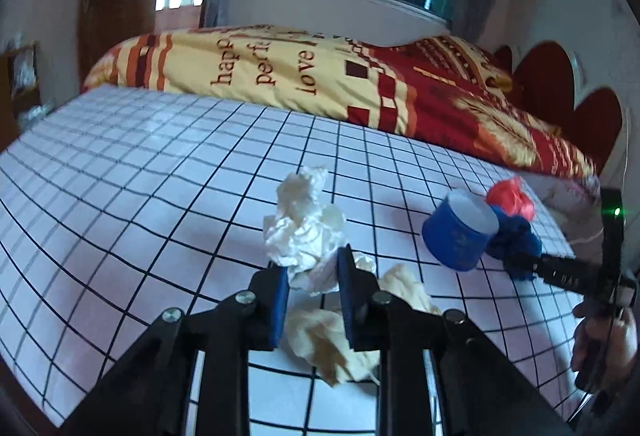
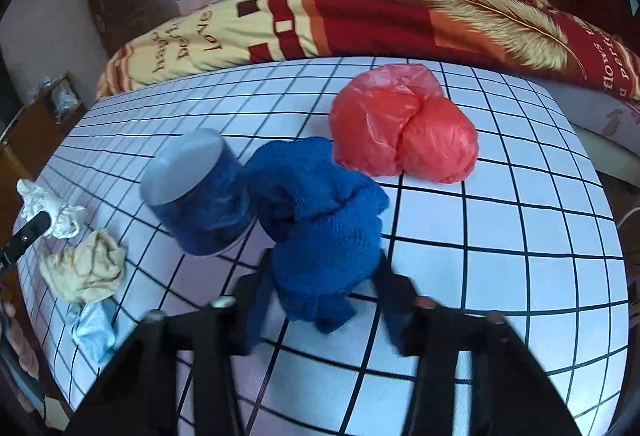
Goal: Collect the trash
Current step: 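Grasp the blue cloth with the right tool while the left tool holds the tissue, then carry the tissue and blue cloth with both tools over the bucket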
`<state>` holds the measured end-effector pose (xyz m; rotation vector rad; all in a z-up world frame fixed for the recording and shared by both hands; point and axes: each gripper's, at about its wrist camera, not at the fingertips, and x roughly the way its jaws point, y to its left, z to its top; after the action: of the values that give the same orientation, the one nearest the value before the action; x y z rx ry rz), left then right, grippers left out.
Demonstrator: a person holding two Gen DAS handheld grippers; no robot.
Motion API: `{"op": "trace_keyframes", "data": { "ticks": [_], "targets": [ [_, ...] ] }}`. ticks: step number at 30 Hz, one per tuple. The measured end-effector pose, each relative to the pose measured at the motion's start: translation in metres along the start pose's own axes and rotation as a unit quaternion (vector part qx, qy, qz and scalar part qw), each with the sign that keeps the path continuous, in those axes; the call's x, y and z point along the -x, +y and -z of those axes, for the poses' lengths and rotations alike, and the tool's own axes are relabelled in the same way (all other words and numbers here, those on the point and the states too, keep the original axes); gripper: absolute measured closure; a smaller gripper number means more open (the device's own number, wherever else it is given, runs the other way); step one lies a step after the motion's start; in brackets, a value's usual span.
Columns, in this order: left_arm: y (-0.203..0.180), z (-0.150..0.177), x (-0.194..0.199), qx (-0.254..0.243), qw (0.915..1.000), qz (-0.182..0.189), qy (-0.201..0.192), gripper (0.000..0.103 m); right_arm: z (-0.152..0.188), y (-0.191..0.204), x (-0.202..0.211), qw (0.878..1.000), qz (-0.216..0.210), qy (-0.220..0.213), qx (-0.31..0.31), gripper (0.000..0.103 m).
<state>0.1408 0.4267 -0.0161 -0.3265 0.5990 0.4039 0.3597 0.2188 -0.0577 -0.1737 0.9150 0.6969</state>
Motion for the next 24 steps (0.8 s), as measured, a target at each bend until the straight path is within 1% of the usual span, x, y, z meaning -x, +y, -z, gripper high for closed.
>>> {"op": "trace_keyframes", "data": {
  "ticks": [1, 4, 8, 15, 20, 24],
  "targets": [
    [-0.003, 0.0, 0.004, -0.007, 1.0, -0.005, -0.004, 0.079, 0.003, 0.001, 0.006, 1.0, -0.004, -0.005, 0.003, 0.065],
    [-0.015, 0.002, 0.017, -0.021, 0.9996, -0.01, -0.016, 0.079, 0.013, 0.007, 0.021, 1.0, -0.002, -0.02, 0.017, 0.066],
    [-0.032, 0.008, 0.032, -0.035, 0.9992, -0.003, -0.018, 0.079, 0.024, 0.014, 0.048, 0.998, 0.006, -0.047, 0.029, 0.066],
    [-0.07, 0.021, 0.062, -0.049, 0.9982, 0.024, -0.025, 0.079, 0.046, 0.011, 0.107, 0.995, 0.011, -0.09, 0.032, 0.068],
    [-0.107, 0.032, 0.085, -0.082, 0.995, 0.043, -0.036, 0.079, 0.07, 0.0, 0.158, 0.992, 0.019, -0.124, 0.026, 0.068],
    [-0.137, 0.042, 0.102, -0.102, 0.9916, 0.067, -0.043, 0.079, 0.093, -0.01, 0.195, 0.989, 0.027, -0.144, 0.02, 0.068]
  ]
}}
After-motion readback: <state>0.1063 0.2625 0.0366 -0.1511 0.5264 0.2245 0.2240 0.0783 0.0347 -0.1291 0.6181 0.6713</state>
